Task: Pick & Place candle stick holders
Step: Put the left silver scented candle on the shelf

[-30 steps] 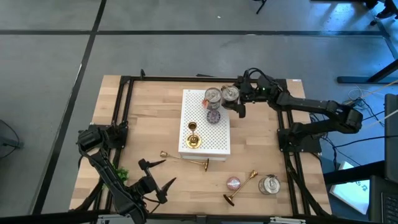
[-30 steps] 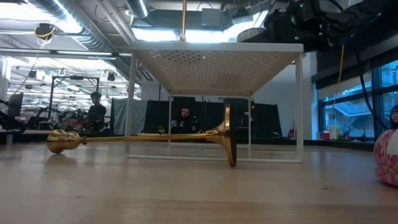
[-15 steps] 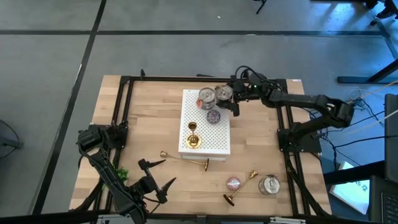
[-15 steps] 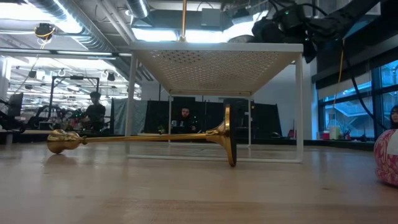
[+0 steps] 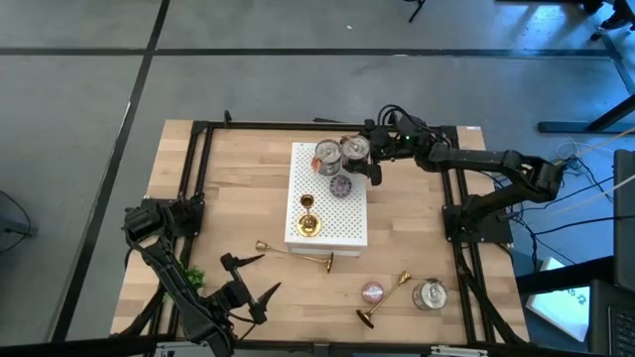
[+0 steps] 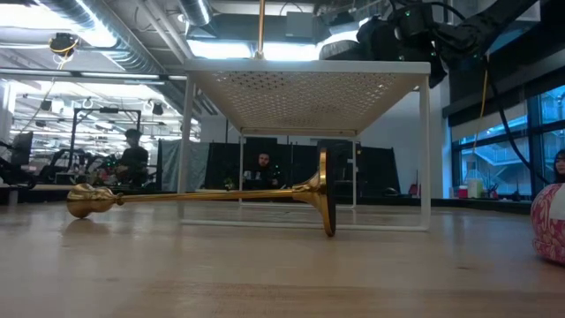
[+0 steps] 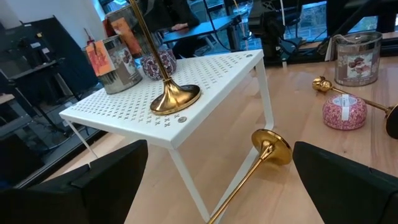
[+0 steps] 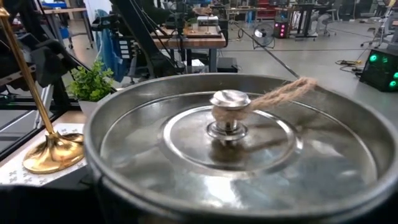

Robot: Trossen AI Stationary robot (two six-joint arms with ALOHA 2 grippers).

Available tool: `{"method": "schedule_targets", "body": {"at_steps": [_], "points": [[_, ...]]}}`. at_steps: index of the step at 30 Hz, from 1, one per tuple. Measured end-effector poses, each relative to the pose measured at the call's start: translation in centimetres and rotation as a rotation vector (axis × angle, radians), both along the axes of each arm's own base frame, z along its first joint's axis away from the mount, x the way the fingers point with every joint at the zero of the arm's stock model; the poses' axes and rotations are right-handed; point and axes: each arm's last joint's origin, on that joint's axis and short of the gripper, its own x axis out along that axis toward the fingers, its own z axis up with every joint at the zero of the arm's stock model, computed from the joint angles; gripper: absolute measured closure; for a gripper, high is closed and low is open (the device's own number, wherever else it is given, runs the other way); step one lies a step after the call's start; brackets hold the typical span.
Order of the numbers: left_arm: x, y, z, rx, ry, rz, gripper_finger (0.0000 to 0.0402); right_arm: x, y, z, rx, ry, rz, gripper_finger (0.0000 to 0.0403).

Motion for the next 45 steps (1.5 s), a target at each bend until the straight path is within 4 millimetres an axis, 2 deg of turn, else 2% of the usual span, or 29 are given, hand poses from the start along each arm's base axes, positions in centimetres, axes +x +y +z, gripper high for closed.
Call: {"method": "schedule_targets", "body": {"at_steps": [10, 18, 22, 34, 45], "points": [[0.3, 0.3, 0.0, 0.001, 0.000, 0.012, 0.0002, 0.5, 0.9, 0.2, -0.007, -0.015, 0.007, 0.0056], [0.3, 0.2, 0.0, -0.002, -0.002, 0.011, 0.0002, 1.8, 0.7, -1.5, 0.009, 0.000, -0.060, 0.0056], [0.3, 0.2, 0.0, -0.003, -0.002, 0.011, 0.0002, 2.2, 0.5, -1.6, 0.008, -0.031, -0.058, 0.0056], [0.3, 0.2, 0.0, -0.002, 0.006, 0.013, 0.0002, 2.3, 0.6, -1.5, 0.007, -0.060, -0.017, 0.0056], [0.3, 0.2, 0.0, -0.001, 0.006, 0.013, 0.0002, 2.4, 0.6, -1.7, 0.015, -0.041, -0.080, 0.0056]]}}
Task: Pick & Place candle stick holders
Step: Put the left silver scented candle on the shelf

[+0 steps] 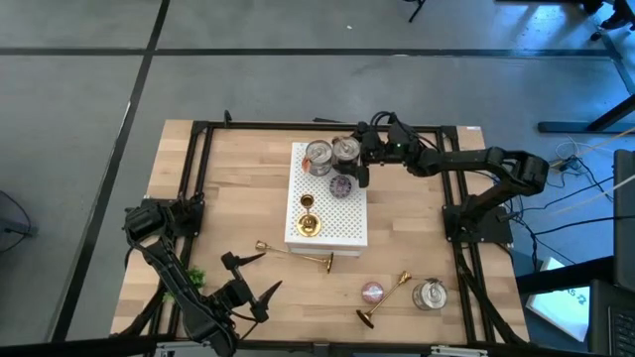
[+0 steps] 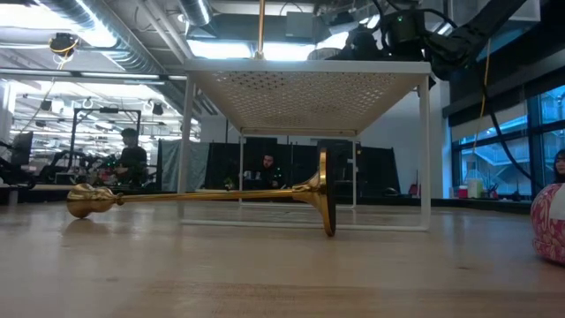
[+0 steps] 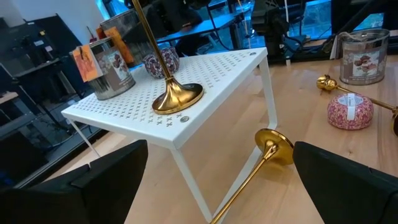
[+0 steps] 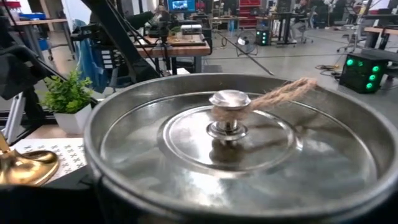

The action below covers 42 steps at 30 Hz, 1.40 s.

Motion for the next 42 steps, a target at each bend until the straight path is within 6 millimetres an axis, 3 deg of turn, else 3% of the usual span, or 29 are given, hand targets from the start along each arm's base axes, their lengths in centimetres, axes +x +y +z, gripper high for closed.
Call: {"method": "schedule_targets", "body": {"at_steps": [42], "points": [[0.02, -0.03, -0.04, -0.010, 0.002, 0.003, 0.0002, 0.13, 0.43, -0.75, 0.016, 0.075, -0.028, 0.0045]]}}
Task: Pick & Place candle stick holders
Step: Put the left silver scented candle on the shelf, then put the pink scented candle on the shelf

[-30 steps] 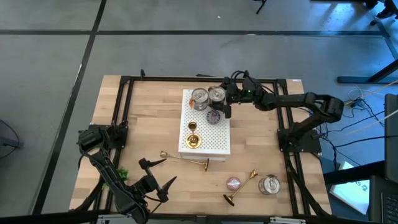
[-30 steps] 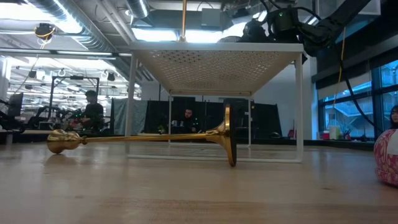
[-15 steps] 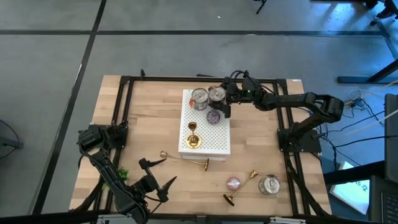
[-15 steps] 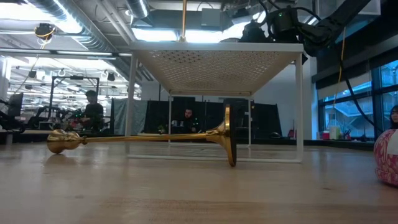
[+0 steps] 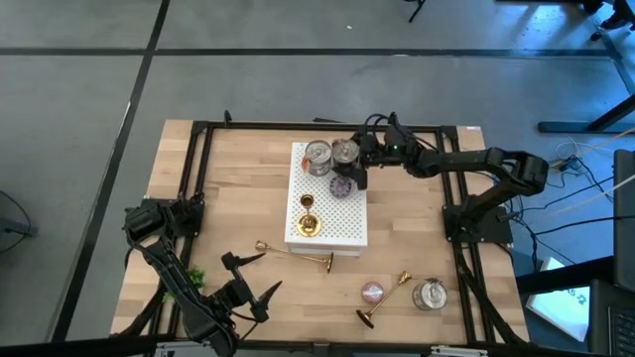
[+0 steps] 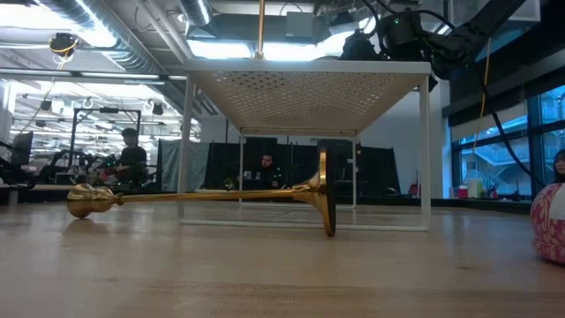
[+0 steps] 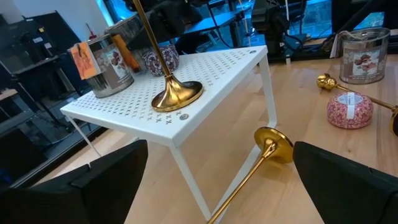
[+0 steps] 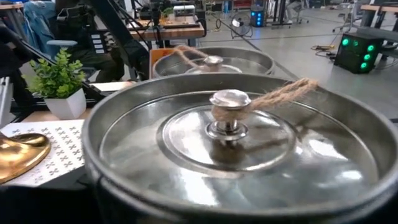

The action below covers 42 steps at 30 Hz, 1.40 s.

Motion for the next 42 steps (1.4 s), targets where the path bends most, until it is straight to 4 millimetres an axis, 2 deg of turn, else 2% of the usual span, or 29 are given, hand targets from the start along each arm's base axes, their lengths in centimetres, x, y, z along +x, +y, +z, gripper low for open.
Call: {"method": "schedule_targets", "body": {"at_steps": [15, 21, 29, 37, 42], "points": [[0.0, -0.1, 0.0, -0.004, -0.003, -0.002, 0.0002, 0.0, 0.1, 0.1, 0.004, -0.006, 0.005, 0.0036], [0.0, -0.1, 0.0, -0.007, -0.005, -0.002, 0.0002, 0.1, 0.0, 1.0, -0.034, -0.093, 0.004, 0.0035], [0.0, -0.1, -0.1, -0.025, 0.009, 0.005, 0.0002, -1.0, 0.5, 3.5, -0.068, -0.164, 0.002, 0.0035], [0.0, -0.3, -0.2, -0.036, 0.019, 0.004, 0.0002, -4.1, 2.0, 7.1, -0.071, -0.190, -0.032, 0.0035], [0.0, -0.6, -0.2, -0.013, -0.005, -0.019, 0.0002, -6.0, 3.7, 8.8, -0.050, -0.183, -0.014, 0.0035]]}}
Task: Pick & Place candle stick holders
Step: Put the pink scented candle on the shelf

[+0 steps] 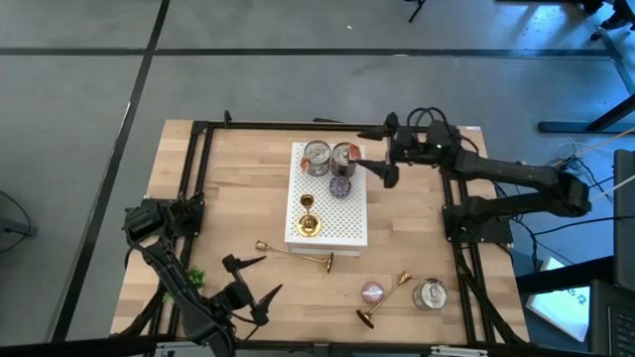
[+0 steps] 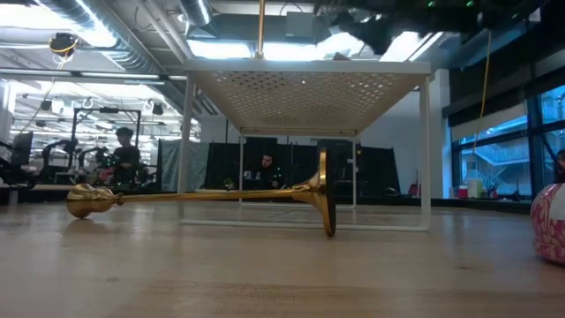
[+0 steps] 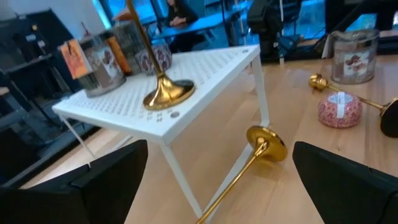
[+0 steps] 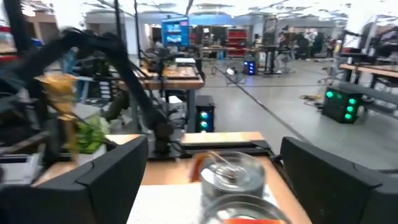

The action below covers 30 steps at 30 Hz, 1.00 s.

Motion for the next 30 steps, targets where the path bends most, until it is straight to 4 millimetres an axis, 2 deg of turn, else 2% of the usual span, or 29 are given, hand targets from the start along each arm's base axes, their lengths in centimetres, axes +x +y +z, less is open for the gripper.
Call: {"method": "schedule_targets", "body": {"at_steps": [9, 21, 30], "points": [[-0.6, -0.6, 0.3, 0.047, -0.082, -0.056, 0.0002, -2.1, 4.4, 1.4, 0.097, 0.026, 0.167, 0.0035], [-0.5, -0.9, 0.6, 0.055, -0.141, -0.074, 0.0002, -2.4, 11.4, 1.7, 0.247, 0.051, 0.513, 0.0035], [0.0, -1.7, 0.4, -0.025, -0.206, -0.070, 0.0002, -2.6, 17.5, 1.0, 0.234, 0.075, 0.677, 0.0035]]}}
